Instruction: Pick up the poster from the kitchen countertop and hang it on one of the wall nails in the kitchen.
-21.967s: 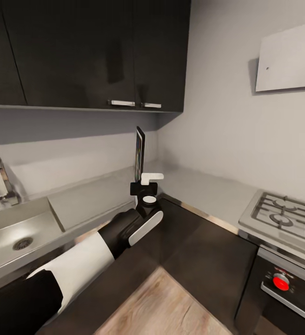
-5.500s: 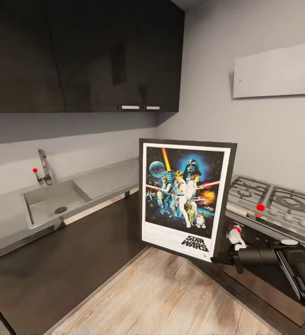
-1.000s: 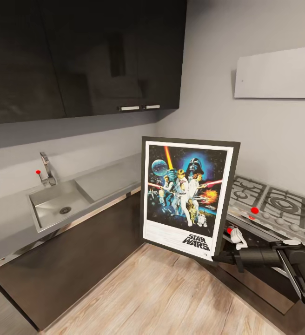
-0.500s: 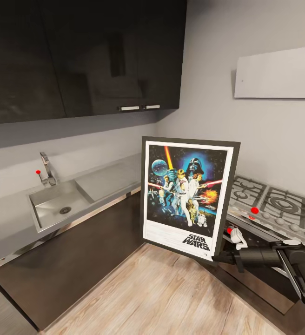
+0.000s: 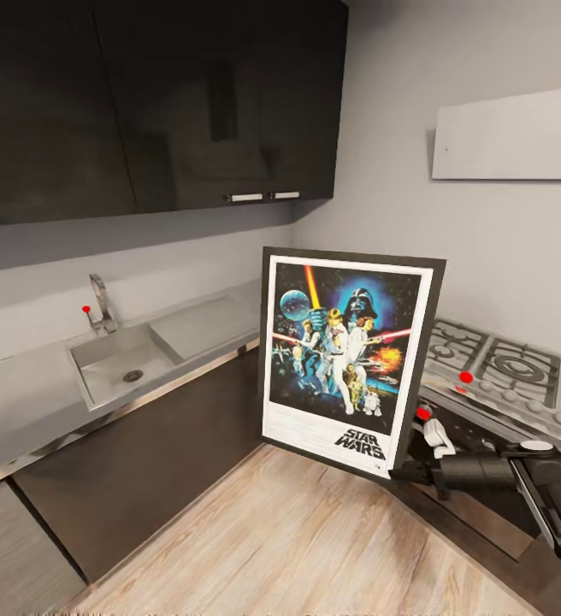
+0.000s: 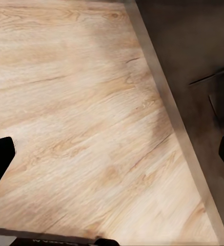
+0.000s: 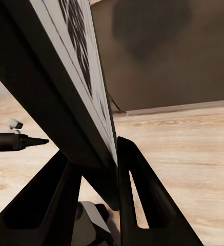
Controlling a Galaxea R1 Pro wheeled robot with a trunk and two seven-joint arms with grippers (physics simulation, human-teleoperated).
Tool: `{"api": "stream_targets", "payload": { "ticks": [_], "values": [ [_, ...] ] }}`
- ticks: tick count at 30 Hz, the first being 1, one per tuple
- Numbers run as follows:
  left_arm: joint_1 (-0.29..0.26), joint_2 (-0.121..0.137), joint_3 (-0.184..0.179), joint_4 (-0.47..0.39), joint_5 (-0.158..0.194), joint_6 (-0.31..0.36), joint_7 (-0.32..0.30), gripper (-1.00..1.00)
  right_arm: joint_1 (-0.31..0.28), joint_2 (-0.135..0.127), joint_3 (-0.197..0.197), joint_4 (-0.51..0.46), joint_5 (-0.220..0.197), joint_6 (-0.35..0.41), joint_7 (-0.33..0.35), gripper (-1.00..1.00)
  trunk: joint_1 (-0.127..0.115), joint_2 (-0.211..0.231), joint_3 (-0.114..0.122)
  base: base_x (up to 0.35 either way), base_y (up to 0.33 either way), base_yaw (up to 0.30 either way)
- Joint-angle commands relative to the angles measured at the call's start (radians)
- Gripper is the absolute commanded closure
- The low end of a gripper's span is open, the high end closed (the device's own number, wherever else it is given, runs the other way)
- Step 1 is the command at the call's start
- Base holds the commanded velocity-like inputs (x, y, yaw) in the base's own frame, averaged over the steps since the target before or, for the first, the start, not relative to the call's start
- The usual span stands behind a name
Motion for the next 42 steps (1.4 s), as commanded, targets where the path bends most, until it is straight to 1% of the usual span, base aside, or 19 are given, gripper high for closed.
{"api": "stream_targets", "payload": {
  "ticks": [1,6,15,25,42],
  "values": [
    [-0.002,0.001,-0.008,-0.001,0.011,-0.005,-0.003,-1.00,-0.001,0.000,-0.002,-0.001,0.008,0.012,0.008,1.00,0.000,-0.002,-0.003,-0.082,0.012,0.148],
    [-0.002,0.001,-0.008,0.000,0.011,-0.005,-0.002,-1.00,-0.001,0.000,-0.002,-0.001,0.007,0.012,0.007,1.00,0.000,-0.002,-0.007,-0.108,0.049,0.170],
    [-0.002,0.001,-0.008,0.000,0.011,-0.005,-0.002,-1.00,-0.001,0.000,-0.002,-0.001,0.007,0.011,0.007,1.00,0.000,-0.002,-0.009,-0.268,0.142,0.086],
    [-0.002,0.001,-0.008,0.000,0.011,-0.005,-0.002,-1.00,-0.001,0.000,-0.002,-0.001,0.007,0.010,0.007,1.00,0.000,-0.002,-0.009,-0.161,0.055,0.275],
    [-0.002,0.001,-0.008,0.000,0.011,-0.005,-0.002,-1.00,0.003,0.000,0.003,-0.042,0.007,0.012,0.006,1.00,0.000,-0.002,-0.009,-0.309,0.096,0.293]
  ]
}}
